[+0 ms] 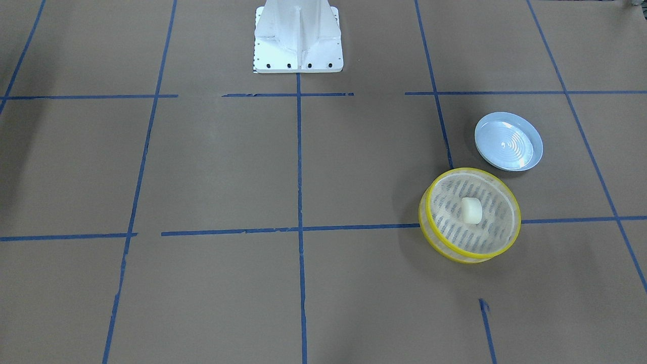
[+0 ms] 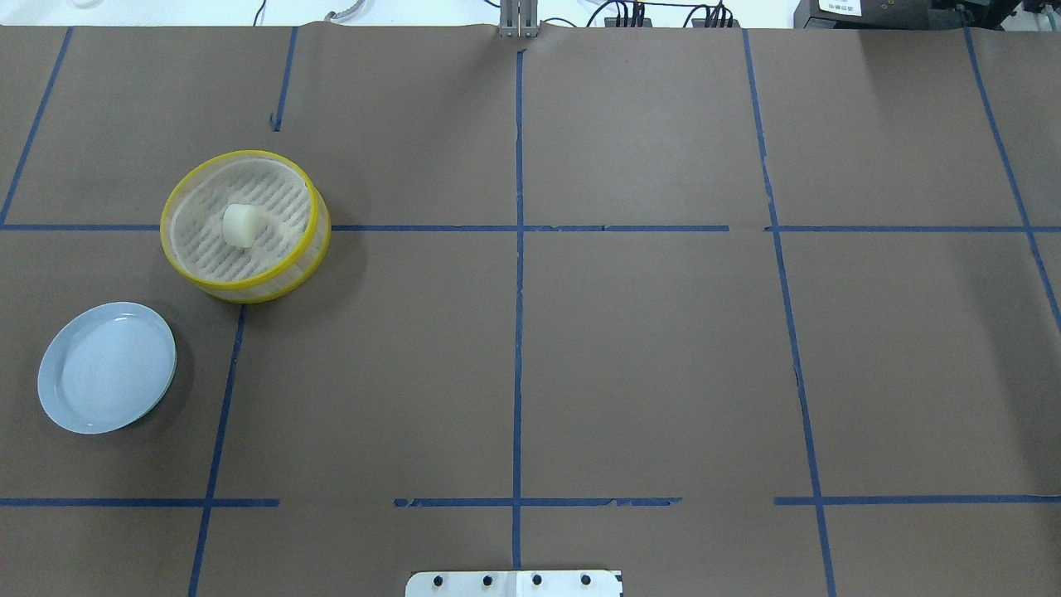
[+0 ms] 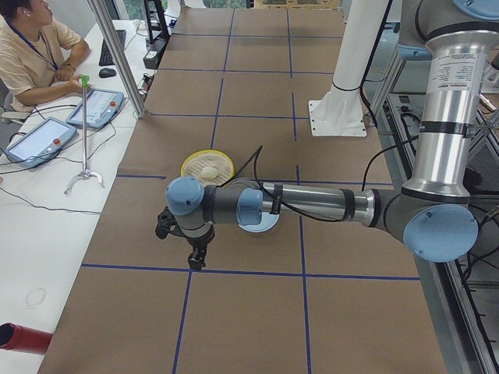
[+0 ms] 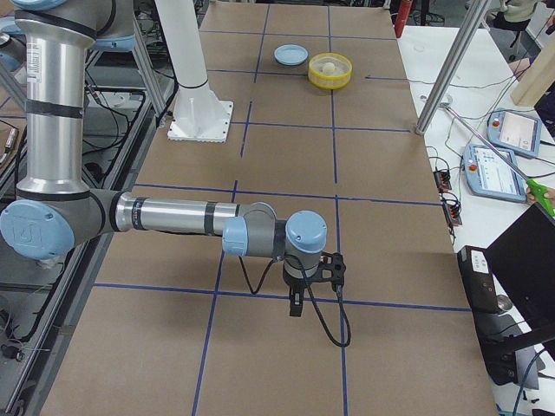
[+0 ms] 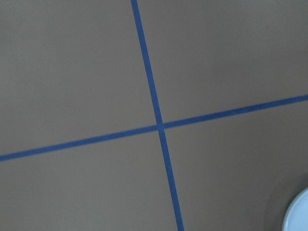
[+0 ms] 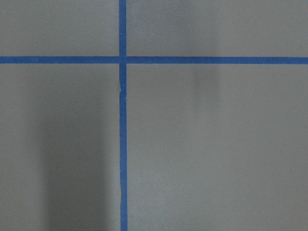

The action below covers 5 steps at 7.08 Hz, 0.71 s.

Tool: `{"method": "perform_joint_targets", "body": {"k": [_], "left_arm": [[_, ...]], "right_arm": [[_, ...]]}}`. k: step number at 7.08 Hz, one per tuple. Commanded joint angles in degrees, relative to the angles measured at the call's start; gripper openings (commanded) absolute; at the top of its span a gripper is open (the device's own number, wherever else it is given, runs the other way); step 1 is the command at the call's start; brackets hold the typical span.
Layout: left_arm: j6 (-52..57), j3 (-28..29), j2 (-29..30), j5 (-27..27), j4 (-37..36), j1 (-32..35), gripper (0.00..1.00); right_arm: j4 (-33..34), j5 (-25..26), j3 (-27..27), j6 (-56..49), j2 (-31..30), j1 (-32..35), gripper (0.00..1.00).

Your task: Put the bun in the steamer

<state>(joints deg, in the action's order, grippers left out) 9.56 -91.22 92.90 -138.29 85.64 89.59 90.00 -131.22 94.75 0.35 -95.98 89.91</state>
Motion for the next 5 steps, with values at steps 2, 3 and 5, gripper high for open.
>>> {"method": "perform_joint_targets", "body": {"k": [2,3,5], "left_arm": [[0.4,-5.8,-6.5,-0.1,2.5,-0.1,1.00],[0.2,-5.7,-6.6,-0.1,3.9,0.0,1.00],[0.2,-5.5,-6.6,-0.1,3.7,0.2,1.00]], "right_arm": [[0.0,0.0,0.0,0.0,0.0,0.0,1.00],[0.0,0.0,0.0,0.0,0.0,0.0,1.00],[0.0,0.0,0.0,0.0,0.0,0.0,1.00]]}}
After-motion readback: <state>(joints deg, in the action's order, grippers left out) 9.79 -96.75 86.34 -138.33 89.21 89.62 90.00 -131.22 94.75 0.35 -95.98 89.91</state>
